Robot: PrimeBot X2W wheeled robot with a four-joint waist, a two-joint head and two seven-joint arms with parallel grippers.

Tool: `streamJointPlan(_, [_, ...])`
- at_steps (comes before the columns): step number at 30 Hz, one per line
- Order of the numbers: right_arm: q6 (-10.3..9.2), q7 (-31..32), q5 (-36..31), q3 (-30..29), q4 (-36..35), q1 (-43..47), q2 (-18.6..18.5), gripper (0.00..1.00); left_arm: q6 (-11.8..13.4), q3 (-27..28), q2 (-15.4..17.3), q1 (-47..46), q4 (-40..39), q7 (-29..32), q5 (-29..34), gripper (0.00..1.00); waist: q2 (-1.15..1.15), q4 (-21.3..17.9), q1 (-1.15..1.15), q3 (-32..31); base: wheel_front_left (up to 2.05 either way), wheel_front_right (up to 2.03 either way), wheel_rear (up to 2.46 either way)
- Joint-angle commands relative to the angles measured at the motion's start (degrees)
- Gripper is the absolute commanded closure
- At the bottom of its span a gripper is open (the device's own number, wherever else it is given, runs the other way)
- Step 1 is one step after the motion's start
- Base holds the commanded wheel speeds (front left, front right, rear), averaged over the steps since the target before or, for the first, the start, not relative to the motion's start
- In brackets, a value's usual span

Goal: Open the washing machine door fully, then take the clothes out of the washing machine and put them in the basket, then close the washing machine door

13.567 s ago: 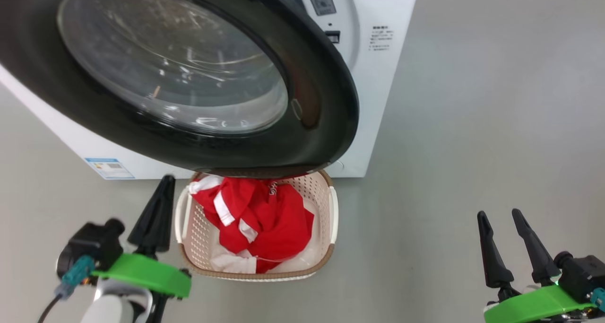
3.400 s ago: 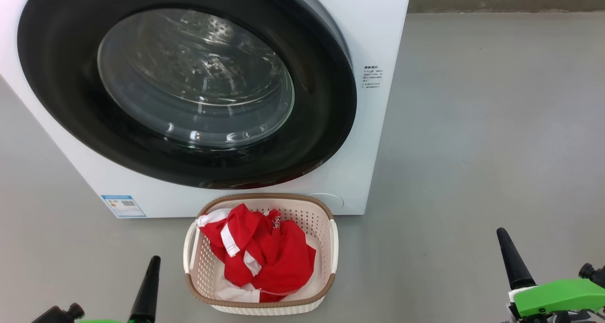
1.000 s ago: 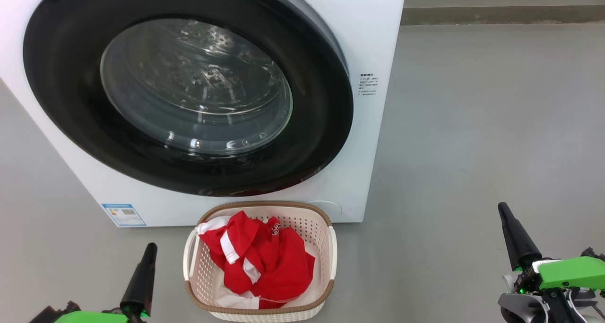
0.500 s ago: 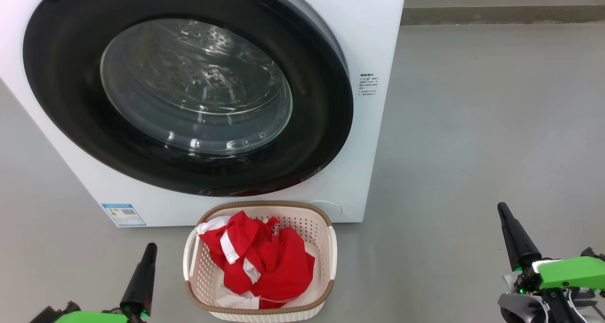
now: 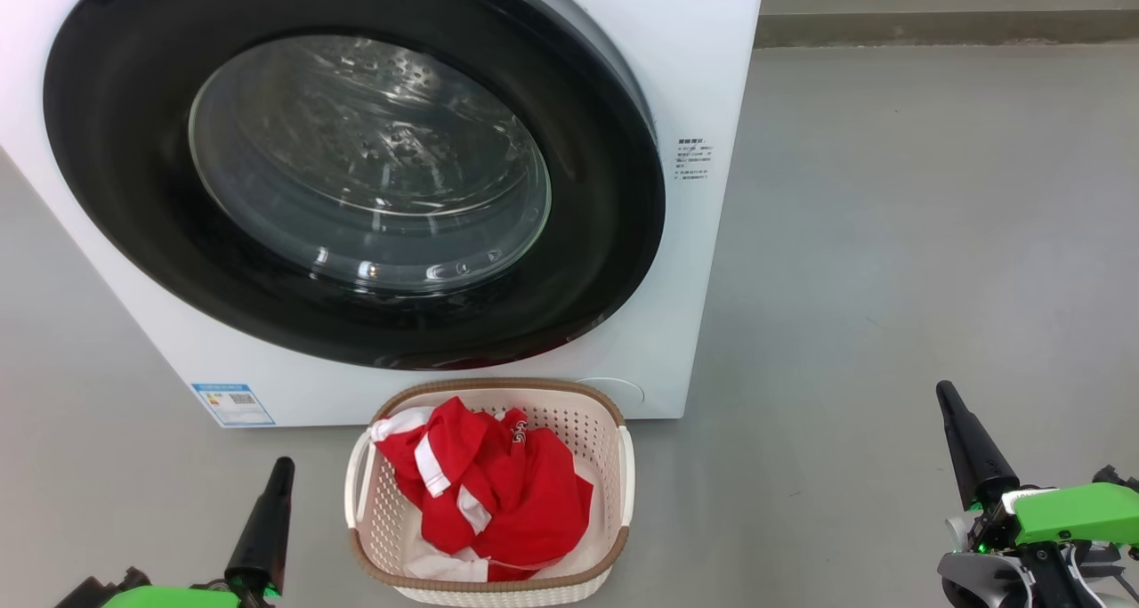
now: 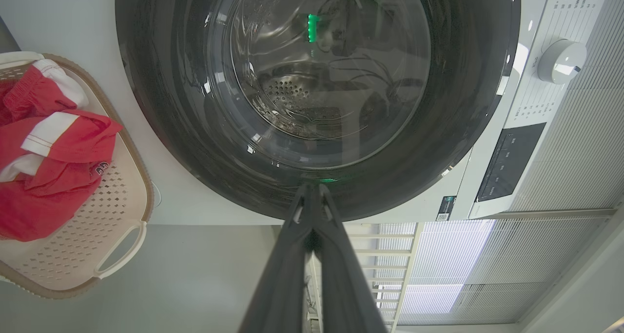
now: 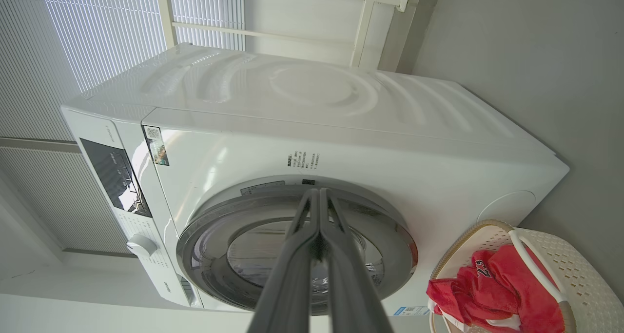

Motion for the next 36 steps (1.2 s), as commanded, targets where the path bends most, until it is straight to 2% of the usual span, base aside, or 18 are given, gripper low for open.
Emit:
streamJointPlan(1, [-0.03, 0.2, -0.3, 0.8, -1.6, -2.4, -0.3, 1.0, -0.4, 2.1, 0.5, -2.4, -1.2, 0.5, 0.4, 1.0, 0.0, 0.0, 0.0, 0.0, 0.0, 0.0, 0.0])
streamJointPlan(36, [-0.03, 0.3, -0.4, 0.6, -1.6, -2.4, -0.2, 1.0, -0.4, 2.4, 0.4, -2.4, -1.2, 0.7, 0.7, 1.0, 0.0, 0.0, 0.0, 0.0, 0.0, 0.0, 0.0])
